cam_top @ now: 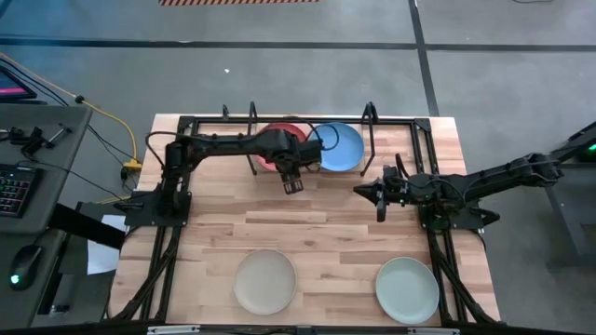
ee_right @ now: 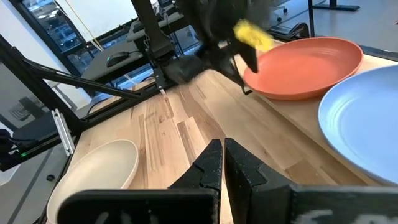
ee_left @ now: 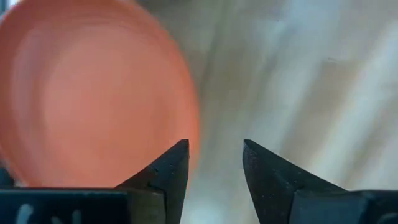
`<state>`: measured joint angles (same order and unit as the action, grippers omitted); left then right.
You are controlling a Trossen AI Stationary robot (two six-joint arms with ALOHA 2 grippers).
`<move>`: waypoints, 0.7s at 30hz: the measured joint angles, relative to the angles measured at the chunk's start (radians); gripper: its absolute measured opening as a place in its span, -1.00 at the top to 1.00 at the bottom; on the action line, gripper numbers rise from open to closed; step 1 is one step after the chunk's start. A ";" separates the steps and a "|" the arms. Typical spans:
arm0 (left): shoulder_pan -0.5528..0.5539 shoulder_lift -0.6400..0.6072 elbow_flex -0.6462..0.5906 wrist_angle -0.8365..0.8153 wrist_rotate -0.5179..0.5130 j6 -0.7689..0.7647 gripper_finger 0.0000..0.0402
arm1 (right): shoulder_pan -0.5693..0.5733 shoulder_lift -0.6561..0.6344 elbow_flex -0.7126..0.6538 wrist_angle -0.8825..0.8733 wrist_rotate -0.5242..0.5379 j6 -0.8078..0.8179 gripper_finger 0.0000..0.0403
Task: Place and stack plates onto a shelf
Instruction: Stack the gray plate on top of the blue plate
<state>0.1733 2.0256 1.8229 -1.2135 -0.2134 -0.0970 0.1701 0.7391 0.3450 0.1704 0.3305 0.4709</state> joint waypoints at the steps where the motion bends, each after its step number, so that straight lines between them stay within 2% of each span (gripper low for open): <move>1: -0.002 -0.022 0.006 0.011 0.046 -0.007 0.29 | 0.000 0.000 0.000 0.004 0.000 0.000 1.00; 5: -0.028 -0.159 -0.027 0.166 0.231 -0.052 0.28 | 0.000 0.000 0.000 0.029 0.000 0.000 1.00; 8: -0.073 -0.291 -0.122 0.372 0.302 -0.085 0.29 | 0.000 0.000 0.000 0.037 0.000 0.002 1.00; 15: -0.202 -0.622 -0.528 0.916 0.284 -0.211 0.29 | 0.000 0.000 0.000 0.043 -0.001 0.081 1.00; 18: -0.258 -0.727 -0.707 1.130 0.222 -0.299 0.29 | 0.000 0.000 0.000 0.046 -0.001 0.090 1.00; 21: -0.301 -0.795 -0.851 1.267 0.165 -0.379 0.29 | 0.000 0.000 0.000 0.052 -0.001 0.090 1.00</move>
<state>-0.1277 1.2310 0.9720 0.0534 -0.0479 -0.4757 0.1700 0.7395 0.3450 0.2228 0.3298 0.5610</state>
